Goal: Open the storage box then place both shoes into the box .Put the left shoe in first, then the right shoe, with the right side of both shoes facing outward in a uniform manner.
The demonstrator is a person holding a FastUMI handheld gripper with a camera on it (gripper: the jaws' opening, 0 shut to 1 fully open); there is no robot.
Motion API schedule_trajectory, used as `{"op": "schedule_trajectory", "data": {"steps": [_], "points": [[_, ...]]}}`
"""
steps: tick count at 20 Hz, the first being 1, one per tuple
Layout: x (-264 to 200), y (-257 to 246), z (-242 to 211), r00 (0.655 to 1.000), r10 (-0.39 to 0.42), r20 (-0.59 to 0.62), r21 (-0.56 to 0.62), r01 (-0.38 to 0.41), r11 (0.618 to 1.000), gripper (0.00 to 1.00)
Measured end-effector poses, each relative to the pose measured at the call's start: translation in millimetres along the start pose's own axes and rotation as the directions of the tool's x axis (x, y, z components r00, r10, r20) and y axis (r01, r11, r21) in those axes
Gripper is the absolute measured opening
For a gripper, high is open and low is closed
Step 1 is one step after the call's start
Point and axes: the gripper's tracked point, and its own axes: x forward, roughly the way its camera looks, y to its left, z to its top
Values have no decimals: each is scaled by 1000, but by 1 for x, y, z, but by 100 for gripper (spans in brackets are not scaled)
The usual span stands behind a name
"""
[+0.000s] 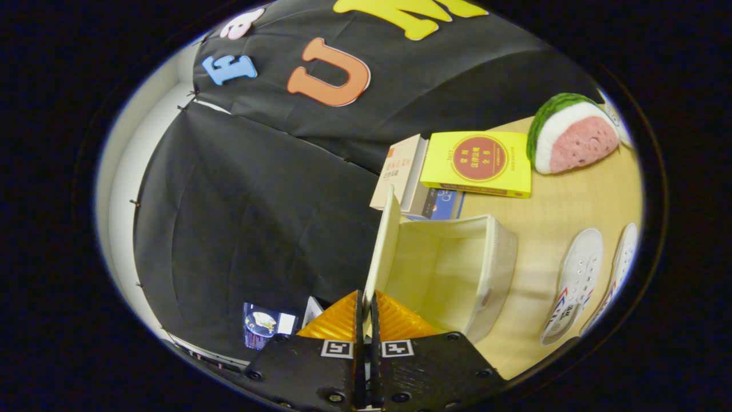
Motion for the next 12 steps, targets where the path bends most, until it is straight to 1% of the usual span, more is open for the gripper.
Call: {"op": "schedule_trajectory", "data": {"steps": [3,6,9,10,12], "points": [[23,39,3,1000,6,-2,-38,-6,999,3],[54,75,6,1000,14,-2,-48,-14,999,4],[91,105,2,1000,5,-12,-74,-6,997,4],[104,113,1,1000,-5,-19,-88,3,996,8],[128,125,-1,1000,-23,-18,-107,21,994,8]]}}
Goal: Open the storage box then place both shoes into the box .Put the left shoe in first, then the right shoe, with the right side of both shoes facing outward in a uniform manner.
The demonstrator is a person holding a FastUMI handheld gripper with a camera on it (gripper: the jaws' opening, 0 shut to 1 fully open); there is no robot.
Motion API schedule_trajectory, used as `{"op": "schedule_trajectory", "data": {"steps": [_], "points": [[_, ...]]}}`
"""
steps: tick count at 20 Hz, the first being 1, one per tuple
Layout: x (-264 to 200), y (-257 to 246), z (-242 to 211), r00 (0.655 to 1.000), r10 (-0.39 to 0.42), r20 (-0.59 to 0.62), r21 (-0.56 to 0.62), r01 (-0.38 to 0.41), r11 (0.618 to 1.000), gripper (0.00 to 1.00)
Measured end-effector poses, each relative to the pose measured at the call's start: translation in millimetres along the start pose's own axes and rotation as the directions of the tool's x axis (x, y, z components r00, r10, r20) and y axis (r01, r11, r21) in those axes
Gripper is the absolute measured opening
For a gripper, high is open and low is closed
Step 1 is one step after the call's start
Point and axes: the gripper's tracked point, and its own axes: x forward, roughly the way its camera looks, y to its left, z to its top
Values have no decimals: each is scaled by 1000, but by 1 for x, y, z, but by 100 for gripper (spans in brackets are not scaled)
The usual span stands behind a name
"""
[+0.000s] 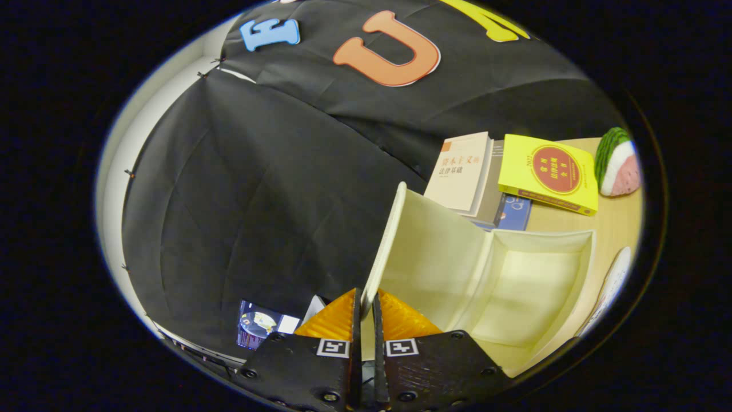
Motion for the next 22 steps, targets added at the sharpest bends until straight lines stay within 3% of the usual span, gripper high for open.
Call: {"op": "schedule_trajectory", "data": {"steps": [1,6,10,14,22], "points": [[12,9,-5,1000,-1,-1,2,1,1000,8],[49,38,-11,1000,-7,-23,-28,6,1000,56],[56,33,-22,998,-56,-29,-45,55,998,94],[38,7,-26,996,-87,-11,-20,87,996,95],[-64,-110,-36,971,-232,52,7,232,973,94]]}}
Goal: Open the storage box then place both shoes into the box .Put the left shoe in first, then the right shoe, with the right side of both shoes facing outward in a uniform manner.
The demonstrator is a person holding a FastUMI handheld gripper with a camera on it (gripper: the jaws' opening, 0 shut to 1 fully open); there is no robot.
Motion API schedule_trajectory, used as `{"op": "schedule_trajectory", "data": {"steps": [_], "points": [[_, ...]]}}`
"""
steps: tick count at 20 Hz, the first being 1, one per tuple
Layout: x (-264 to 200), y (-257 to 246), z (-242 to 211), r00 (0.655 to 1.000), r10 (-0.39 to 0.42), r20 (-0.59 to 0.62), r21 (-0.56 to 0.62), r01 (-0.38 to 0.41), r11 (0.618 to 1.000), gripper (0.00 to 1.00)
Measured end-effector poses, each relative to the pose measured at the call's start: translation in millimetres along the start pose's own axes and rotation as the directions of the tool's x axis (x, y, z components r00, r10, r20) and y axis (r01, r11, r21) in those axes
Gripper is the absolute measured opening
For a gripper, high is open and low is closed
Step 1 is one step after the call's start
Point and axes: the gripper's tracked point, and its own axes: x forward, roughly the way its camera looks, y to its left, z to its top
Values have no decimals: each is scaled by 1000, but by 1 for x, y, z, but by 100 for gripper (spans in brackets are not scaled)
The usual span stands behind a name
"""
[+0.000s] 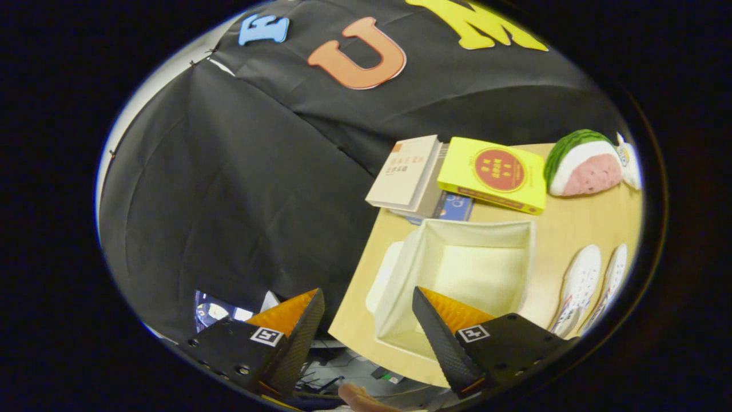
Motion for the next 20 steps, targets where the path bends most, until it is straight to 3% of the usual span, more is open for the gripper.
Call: {"op": "schedule_trajectory", "data": {"steps": [6,12,20], "points": [[-43,-131,-16,987,-162,-21,58,163,985,94],[-61,-257,-54,911,-397,-112,-24,397,917,94],[-44,-350,-97,829,-506,-238,-25,515,857,94]]}}
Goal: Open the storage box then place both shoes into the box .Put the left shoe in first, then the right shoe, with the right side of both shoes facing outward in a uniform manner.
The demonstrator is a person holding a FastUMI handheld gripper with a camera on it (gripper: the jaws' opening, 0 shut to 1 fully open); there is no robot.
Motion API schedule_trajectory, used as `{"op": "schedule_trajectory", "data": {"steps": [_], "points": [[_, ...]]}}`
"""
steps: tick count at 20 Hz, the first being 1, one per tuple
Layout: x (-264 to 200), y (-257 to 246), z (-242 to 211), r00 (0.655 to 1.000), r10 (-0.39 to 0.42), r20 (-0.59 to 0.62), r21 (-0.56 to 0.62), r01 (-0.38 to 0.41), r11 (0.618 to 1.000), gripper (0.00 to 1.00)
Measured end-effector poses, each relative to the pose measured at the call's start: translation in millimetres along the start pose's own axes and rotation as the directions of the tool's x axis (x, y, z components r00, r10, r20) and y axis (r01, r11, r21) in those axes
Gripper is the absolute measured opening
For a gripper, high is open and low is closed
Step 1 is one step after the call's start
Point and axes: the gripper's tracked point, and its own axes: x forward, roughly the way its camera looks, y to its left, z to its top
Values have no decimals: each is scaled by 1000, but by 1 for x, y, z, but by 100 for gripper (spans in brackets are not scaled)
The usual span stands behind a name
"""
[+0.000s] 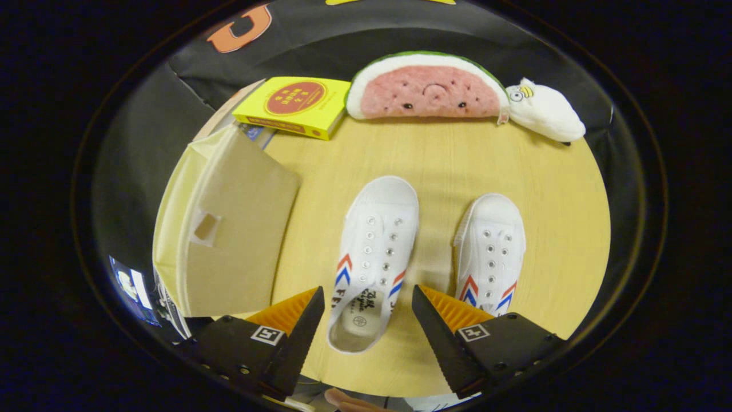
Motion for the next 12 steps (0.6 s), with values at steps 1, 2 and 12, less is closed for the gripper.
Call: {"op": "schedule_trajectory", "data": {"steps": [1,2,12], "points": [[7,-8,-1,1000,-20,-10,15,20,1000,93],[14,-15,-1,999,-35,-18,29,36,999,91],[45,-18,-8,998,-15,-68,-56,11,998,37]]}}
